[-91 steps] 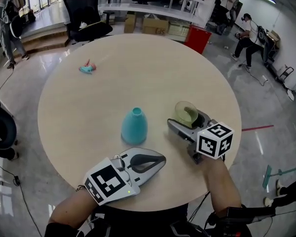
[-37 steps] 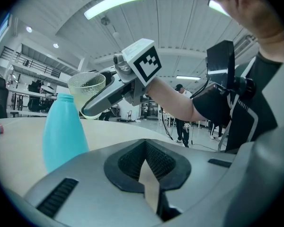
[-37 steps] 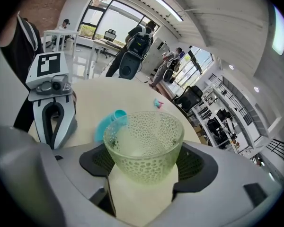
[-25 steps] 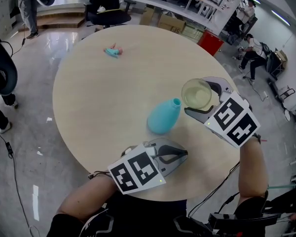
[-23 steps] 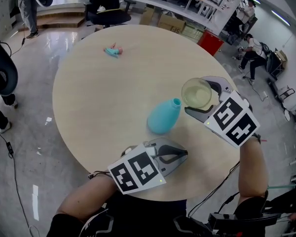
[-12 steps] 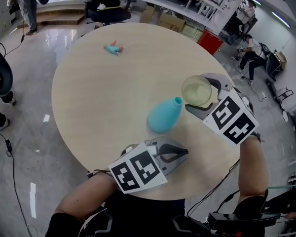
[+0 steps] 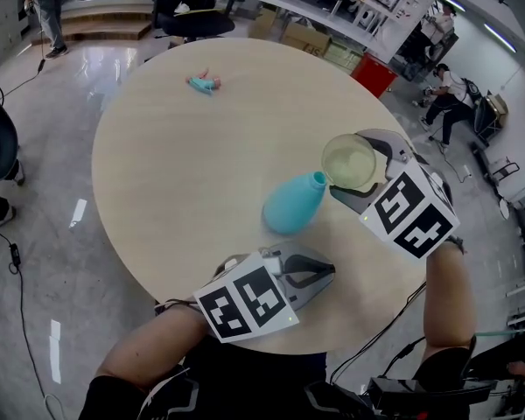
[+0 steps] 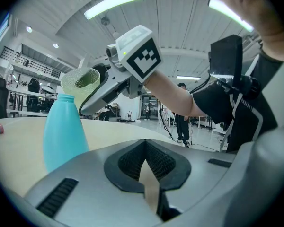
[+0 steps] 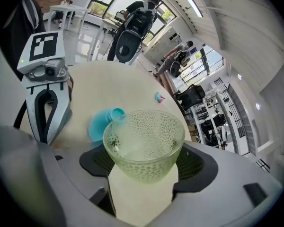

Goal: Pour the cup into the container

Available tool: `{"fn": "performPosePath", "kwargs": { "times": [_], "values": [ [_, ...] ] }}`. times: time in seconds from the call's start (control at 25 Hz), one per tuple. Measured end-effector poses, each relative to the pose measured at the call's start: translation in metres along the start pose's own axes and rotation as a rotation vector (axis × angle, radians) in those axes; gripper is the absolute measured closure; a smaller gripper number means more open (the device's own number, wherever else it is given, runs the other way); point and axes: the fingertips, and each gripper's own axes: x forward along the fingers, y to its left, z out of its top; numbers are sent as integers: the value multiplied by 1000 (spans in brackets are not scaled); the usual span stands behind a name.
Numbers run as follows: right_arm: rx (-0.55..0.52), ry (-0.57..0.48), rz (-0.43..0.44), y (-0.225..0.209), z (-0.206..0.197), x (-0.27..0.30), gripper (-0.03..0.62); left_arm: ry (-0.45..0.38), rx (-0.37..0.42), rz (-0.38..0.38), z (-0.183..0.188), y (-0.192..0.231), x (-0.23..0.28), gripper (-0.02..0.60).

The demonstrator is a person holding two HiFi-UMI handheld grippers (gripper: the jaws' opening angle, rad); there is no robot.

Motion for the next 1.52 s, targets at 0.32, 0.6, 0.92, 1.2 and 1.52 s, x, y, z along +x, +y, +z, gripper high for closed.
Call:
{"fn": "performPosePath", "kwargs": {
  "times": [0.32,0.6,0.92,1.2,1.52],
  "values": [
    [-9,9,1,-2,1,0,217,0,-1,1,2,1,-1,581],
    [-31,20,-4,-1,3,-3,217,1,-1,3,4,-3,-1,581],
    [-76,53,-31,-2,3,-1,217,1,0,2,2,-1,-1,581],
    [-90,70,-38,-6,5,-1,217,2,-2,1,5,1,-3,581],
    [-88,76,-37,-7,2,-1,217,2,-1,2,5,0,-2,581]
  ]
}}
